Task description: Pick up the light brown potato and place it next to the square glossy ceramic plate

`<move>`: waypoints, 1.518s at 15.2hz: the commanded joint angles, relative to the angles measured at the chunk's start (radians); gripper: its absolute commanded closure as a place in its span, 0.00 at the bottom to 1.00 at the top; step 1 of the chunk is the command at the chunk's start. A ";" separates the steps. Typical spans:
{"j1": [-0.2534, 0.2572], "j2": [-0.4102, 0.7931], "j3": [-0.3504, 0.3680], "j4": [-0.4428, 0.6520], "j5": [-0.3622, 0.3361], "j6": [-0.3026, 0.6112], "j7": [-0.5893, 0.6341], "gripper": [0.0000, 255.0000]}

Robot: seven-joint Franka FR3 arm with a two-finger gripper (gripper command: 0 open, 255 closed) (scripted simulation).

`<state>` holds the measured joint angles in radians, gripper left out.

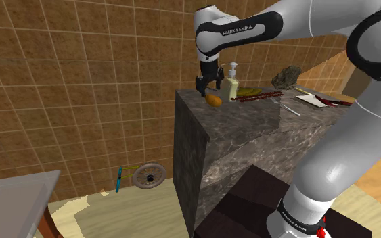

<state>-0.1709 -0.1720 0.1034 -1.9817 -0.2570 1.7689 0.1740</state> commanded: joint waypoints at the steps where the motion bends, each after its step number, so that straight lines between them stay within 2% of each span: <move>1: -0.011 0.080 0.008 0.056 -0.055 -0.019 0.051 0.00; 8: -0.028 0.364 -0.017 0.286 -0.228 -0.118 0.175 0.00; 11: -0.027 0.463 -0.040 0.380 -0.280 -0.163 0.204 0.00; 18: -0.051 0.451 -0.053 0.286 -0.290 -0.073 0.215 0.00; 23: -0.053 0.451 -0.055 0.278 -0.291 -0.066 0.216 0.00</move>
<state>-0.2241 0.2790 0.0489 -1.7028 -0.5477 1.7019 0.3900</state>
